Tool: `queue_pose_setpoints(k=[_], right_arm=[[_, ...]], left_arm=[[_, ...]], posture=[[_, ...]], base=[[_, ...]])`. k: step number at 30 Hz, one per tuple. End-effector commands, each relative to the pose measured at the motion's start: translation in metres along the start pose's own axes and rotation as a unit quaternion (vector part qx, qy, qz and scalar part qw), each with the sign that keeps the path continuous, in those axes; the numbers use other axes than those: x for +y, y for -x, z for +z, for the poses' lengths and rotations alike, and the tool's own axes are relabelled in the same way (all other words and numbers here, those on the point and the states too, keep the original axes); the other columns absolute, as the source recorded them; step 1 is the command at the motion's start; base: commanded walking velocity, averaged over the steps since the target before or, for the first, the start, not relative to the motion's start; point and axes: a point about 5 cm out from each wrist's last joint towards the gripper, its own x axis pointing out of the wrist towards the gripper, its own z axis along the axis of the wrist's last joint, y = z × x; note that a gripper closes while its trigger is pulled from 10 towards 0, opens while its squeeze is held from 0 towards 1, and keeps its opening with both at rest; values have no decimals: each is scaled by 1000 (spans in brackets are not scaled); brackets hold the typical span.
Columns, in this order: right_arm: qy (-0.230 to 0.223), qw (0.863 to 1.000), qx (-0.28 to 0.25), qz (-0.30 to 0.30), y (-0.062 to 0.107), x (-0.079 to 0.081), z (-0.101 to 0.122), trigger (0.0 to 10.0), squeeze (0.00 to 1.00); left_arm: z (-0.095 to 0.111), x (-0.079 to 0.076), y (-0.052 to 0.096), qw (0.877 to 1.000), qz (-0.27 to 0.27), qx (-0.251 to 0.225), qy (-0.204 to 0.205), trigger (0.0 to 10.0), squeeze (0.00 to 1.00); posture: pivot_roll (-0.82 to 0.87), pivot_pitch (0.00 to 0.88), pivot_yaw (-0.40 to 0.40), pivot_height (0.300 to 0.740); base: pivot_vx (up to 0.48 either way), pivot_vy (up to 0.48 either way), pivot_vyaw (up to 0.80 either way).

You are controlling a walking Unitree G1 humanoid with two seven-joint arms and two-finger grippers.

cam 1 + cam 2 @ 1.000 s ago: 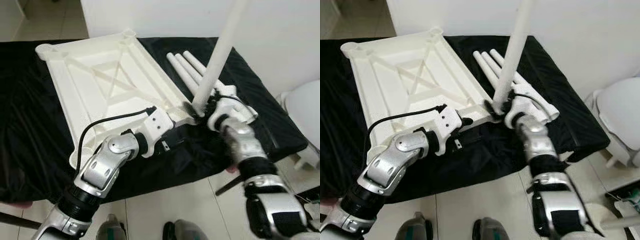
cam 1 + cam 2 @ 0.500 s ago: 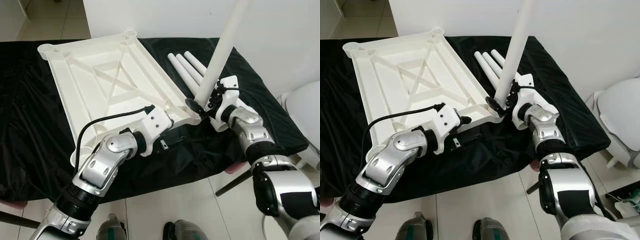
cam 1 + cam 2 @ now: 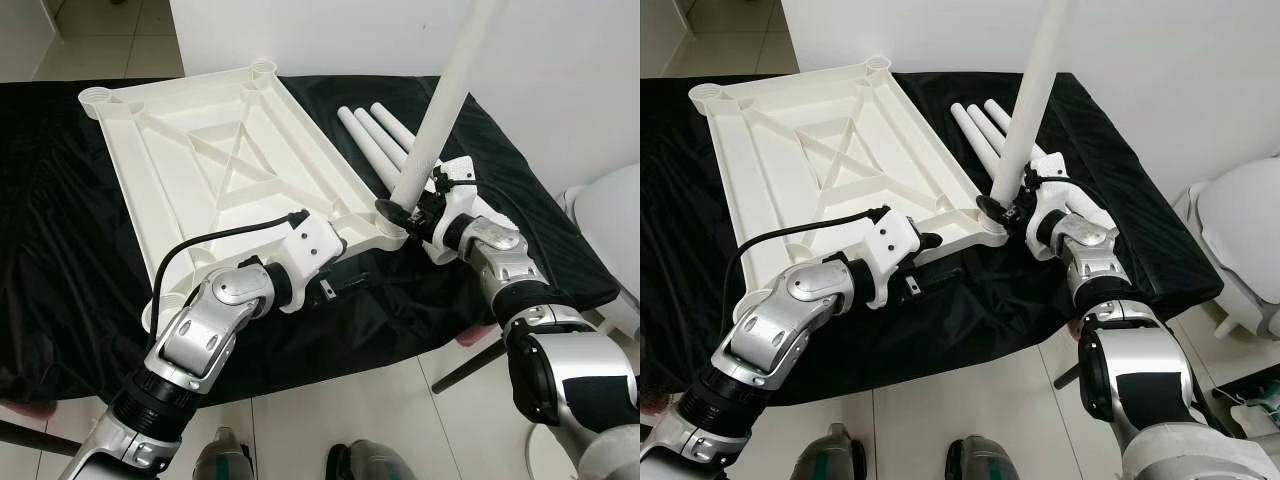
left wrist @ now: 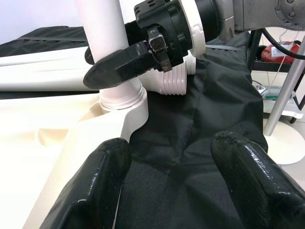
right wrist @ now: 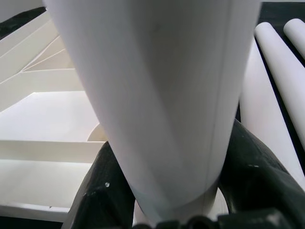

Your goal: Building children table

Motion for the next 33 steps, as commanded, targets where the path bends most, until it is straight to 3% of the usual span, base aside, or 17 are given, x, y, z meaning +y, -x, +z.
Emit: queue_pose_setpoints(k=[1, 2, 7, 8, 10, 11, 17, 19, 20, 23, 26, 28, 29, 31, 33], right_arm=[[-13, 1000, 21, 8, 4, 5, -15, 0, 0], [-23, 1000, 18, 5, 4, 6, -16, 10000, 0], [-36, 998, 28, -40, 1, 4, -16, 10000, 0], [-47, 995, 16, -84, -3, 1, -10, 10000, 0], [-47, 995, 16, -84, -3, 1, -10, 10000, 0], [-71, 986, 2, -149, -9, 0, 0, 10000, 0], [-93, 975, -10, -204, -16, 1, 8, 10000, 0], [-131, 953, -14, -272, -24, 8, 12, 10000, 0], [-131, 953, -14, -272, -24, 8, 12, 10000, 0], [-172, 925, -41, -336, -41, 33, 23, 10000, 0], [-173, 924, -47, -339, -45, 39, 27, 10000, 0], [-167, 932, -49, -318, -55, 54, 33, 10000, 0], [-167, 932, -49, -318, -55, 54, 33, 10000, 0], [-158, 945, -55, -280, -64, 71, 40, 10000, 0], [-157, 947, -56, -276, -64, 73, 41, 10000, 0]], left_arm=[[2, 0, 1, 1000, 6, 0, -5, 10000, 0], [2, 0, 0, 1000, 6, 0, -4, 10000, 0], [2, -1, 0, 1000, 6, 0, -4, 10000, 0], [1, -1, 0, 1000, 4, 0, -3, 10000, 0], [1, -1, 0, 1000, 4, 0, -3, 10000, 0], [1, -3, 0, 1000, 0, 0, -3, 10000, 0], [1, -3, -1, 1000, -2, 0, -3, 10000, 0], [1, -4, -2, 1000, -5, 0, -4, 10000, 0], [1, -4, -2, 1000, -5, 0, -4, 10000, 0], [1, -5, -4, 1000, -7, 0, -5, 10000, 0], [1, -5, -4, 1000, -8, -1, -5, 10000, 0], [1, -5, -5, 1000, -9, -1, -6, 10000, 0], [1, -5, -5, 1000, -9, -1, -6, 10000, 0], [2, -5, -5, 1000, -8, -2, -7, 10000, 0], [2, -5, -4, 1000, -7, -2, -8, 10000, 0]], posture=[[-9, 0, -57, 740], [-10, 0, -58, 740], [-14, 0, -58, 740], [-16, 0, -57, 740], [-16, 0, -57, 740], [-21, 0, -55, 740], [-21, 0, -53, 740], [-25, 0, -53, 740], [-25, 0, -53, 740], [-24, 0, -55, 740], [-22, 0, -57, 740], [-18, 0, -60, 740], [-18, 0, -60, 740], [-10, 0, -67, 740], [-10, 0, -68, 740]], base=[[0, 0, 0], [0, 0, 0], [0, 0, 0], [0, 0, 0], [0, 0, 0], [0, 0, 0], [0, 0, 0], [0, 0, 0], [0, 0, 0], [0, 0, 0], [0, 0, 0], [0, 0, 0], [0, 0, 0], [0, 0, 0], [0, 0, 0]])
